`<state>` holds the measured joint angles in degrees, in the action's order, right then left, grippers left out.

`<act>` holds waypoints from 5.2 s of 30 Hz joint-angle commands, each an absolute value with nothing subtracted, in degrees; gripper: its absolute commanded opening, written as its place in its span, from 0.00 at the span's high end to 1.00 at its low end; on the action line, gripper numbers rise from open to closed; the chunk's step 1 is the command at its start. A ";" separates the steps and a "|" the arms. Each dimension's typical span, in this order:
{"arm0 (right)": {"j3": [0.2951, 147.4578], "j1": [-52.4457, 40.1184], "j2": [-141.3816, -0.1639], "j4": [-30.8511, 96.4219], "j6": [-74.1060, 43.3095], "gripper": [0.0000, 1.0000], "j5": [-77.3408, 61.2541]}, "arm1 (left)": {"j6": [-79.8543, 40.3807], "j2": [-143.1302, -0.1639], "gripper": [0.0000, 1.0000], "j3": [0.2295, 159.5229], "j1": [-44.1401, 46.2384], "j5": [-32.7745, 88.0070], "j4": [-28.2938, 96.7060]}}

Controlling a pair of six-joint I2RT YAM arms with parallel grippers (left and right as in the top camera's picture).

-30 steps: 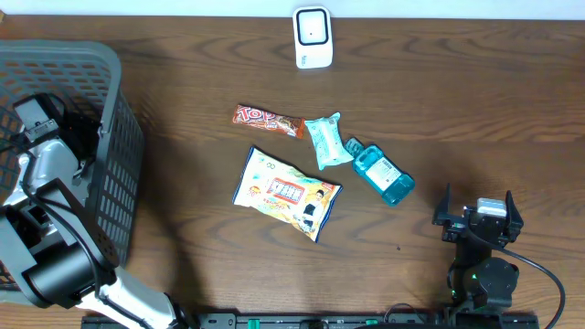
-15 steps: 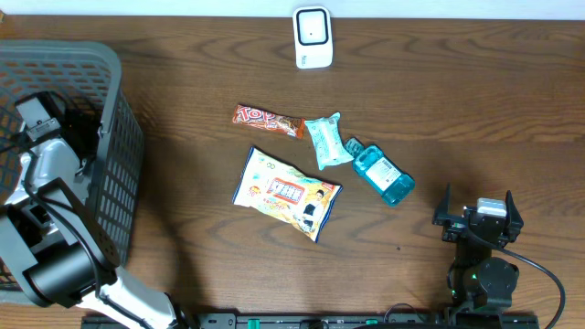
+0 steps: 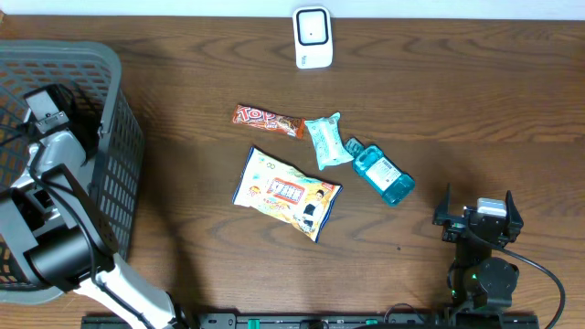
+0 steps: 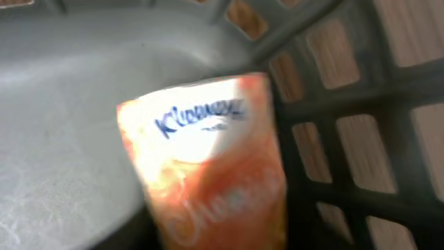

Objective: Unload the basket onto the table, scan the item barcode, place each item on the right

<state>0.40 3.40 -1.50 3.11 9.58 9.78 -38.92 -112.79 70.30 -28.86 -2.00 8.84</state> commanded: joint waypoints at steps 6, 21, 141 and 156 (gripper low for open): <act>0.32 3.53 -1.50 3.27 10.13 0.01 9.96 | -39.07 -116.44 0.92 68.12 -28.91 0.89 14.04; 0.32 3.53 -1.56 3.27 10.13 0.01 9.96 | -38.04 -80.60 0.93 68.14 -36.51 1.02 25.10; 0.32 3.53 -1.56 3.92 2.55 0.01 2.85 | 11.79 -38.33 0.02 83.09 19.11 -14.11 24.77; 0.32 3.31 -1.78 2.57 -58.92 0.01 -40.93 | 11.64 -22.57 0.02 81.30 18.92 -9.41 24.58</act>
